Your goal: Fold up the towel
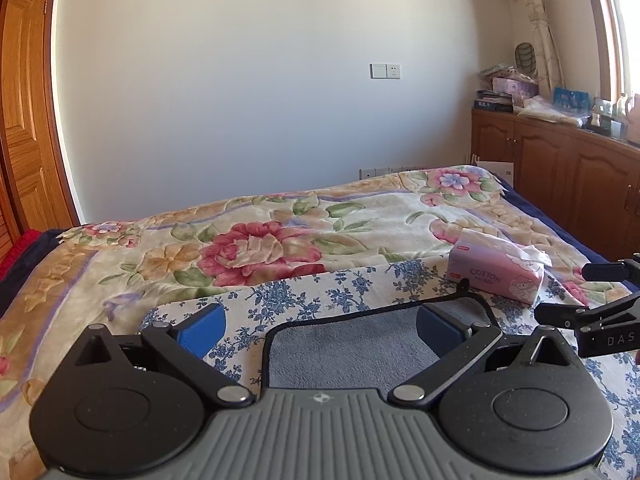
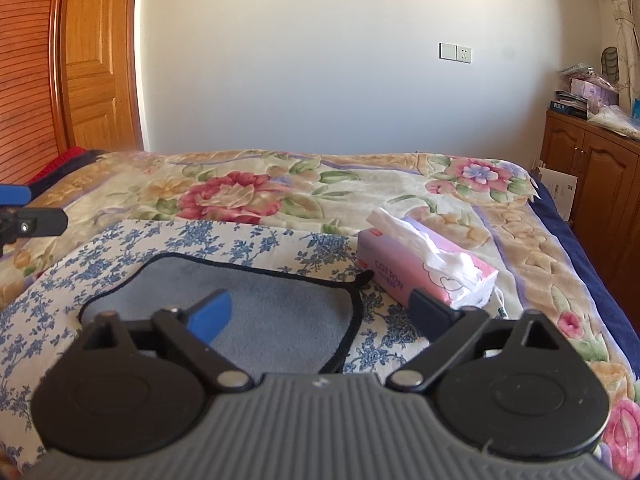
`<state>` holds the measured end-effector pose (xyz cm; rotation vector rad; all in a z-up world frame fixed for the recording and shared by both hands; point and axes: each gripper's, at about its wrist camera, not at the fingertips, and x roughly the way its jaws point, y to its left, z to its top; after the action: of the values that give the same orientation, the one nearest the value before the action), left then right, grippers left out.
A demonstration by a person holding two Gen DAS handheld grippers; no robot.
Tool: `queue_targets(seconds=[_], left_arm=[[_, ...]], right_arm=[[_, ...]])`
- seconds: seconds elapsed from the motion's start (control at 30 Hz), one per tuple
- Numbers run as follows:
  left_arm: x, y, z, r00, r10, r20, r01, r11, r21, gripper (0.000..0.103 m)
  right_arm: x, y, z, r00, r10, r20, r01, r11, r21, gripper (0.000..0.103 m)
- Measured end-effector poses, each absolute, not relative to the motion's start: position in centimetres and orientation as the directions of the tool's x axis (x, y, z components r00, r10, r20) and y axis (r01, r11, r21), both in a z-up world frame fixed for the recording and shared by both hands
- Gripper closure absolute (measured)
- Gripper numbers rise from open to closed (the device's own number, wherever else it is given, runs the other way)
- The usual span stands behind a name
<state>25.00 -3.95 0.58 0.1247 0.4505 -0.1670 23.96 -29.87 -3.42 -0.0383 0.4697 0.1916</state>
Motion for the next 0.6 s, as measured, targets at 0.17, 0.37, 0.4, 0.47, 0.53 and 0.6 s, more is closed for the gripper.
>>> queue_targets(seconds=[0.17,0.37,0.4,0.47,0.53,0.6], left_arm=[[24.1,-4.3,0.9,0.890,-0.134,-0.436,0.191,0.978,0.088,0.000],[22.8,-4.5,1.4,0.893,-0.122,-0.433,0.178,0.980,0.092,0.000],[22.5,-4.5,1.5,0.893,-0.122,-0.434,0.177,0.980,0.090,0.000],[22.0,-4.4,1.9,0.888,-0.135,-0.440,0.188,0.979,0.077,0.000],[21.5,-4.4,2.3,0.880,-0.153,-0.450,0.203,0.977,0.065,0.000],[20.8,-4.5,2.7,0.882,-0.153,-0.446,0.202,0.977,0.064,0.000]], right_arm=[[23.3,-29.8,-3.4,0.873,0.170,-0.457,-0.188,0.982,0.005,0.000],[22.2,-29.8,-2.7,0.877,0.167,-0.451,-0.181,0.983,0.013,0.000],[21.9,-29.8,-2.6,0.877,0.169,-0.450,-0.181,0.983,0.017,0.000],[21.4,-29.9,-2.2,0.879,0.171,-0.445,-0.181,0.983,0.022,0.000],[20.8,-29.7,-1.7,0.881,0.173,-0.440,-0.181,0.983,0.024,0.000],[20.1,-29.7,-1.2,0.884,0.173,-0.433,-0.180,0.983,0.026,0.000]])
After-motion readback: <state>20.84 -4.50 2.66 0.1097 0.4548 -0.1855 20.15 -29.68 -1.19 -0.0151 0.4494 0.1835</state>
